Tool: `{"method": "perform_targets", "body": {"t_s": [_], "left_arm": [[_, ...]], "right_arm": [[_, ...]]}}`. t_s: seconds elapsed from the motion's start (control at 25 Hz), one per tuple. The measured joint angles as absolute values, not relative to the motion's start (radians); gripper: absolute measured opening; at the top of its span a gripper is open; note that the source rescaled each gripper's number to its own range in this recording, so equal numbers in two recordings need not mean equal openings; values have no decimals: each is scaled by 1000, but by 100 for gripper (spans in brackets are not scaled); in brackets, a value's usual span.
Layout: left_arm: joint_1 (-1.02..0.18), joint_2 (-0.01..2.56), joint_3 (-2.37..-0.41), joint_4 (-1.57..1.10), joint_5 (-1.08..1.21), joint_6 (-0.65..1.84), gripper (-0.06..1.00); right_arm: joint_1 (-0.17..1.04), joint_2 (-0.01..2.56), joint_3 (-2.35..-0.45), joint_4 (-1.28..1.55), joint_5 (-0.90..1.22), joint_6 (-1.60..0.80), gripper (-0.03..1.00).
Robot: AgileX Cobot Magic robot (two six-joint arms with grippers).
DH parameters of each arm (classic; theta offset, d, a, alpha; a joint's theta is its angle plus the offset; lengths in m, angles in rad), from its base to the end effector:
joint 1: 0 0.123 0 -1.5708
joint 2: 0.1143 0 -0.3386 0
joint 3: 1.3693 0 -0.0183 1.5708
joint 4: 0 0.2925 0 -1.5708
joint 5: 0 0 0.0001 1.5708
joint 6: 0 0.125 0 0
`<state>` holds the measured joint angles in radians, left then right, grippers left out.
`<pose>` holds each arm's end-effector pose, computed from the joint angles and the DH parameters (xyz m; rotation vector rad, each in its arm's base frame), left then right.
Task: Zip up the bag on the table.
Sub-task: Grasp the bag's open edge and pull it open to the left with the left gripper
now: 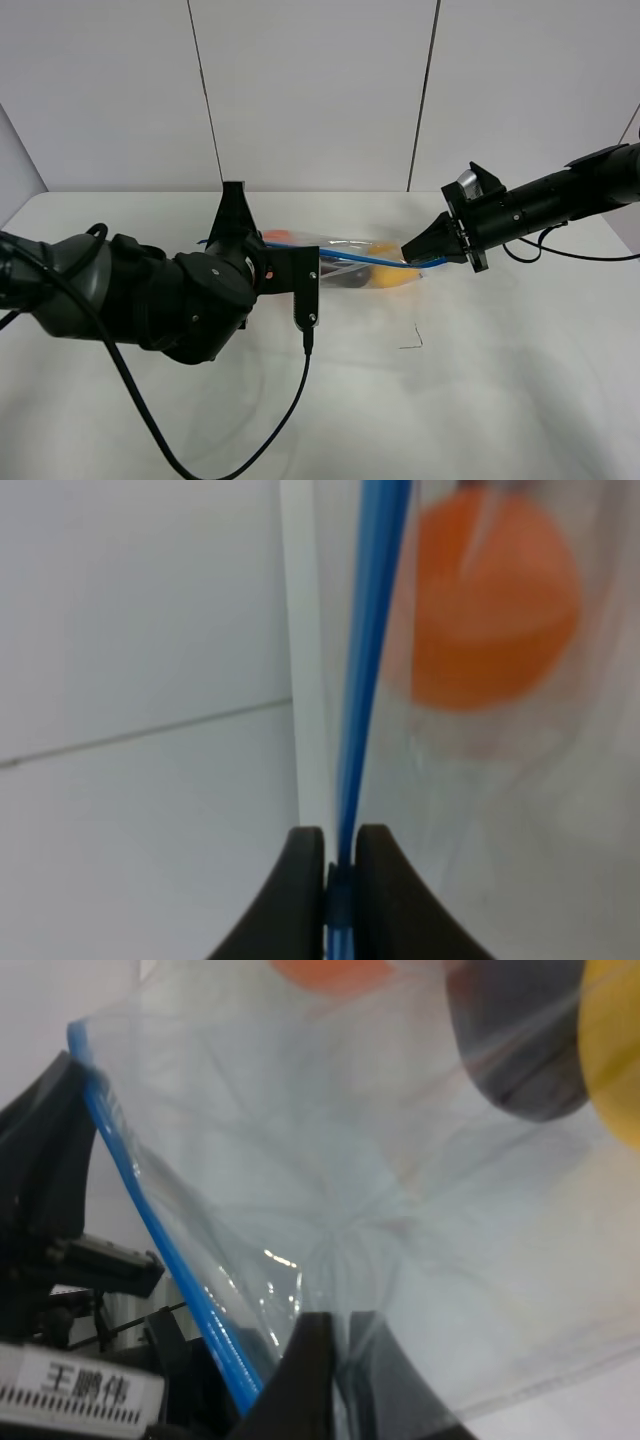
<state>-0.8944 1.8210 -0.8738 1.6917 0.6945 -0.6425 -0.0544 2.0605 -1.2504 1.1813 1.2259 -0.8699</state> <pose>0.3095 -0.2585 0.1632 1.6918 1.5254 0.8954 0.4311 0.0855 0.1605 -0.1901 2.5852 1.4968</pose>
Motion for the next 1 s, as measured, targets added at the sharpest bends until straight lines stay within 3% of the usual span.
{"method": "perform_targets", "body": {"t_s": [1.0], "left_arm": [[-773,1821,-871,1690,695,-648,0]], "right_arm": [[-58,2060,-1250,1178,1216,-870,0]]}}
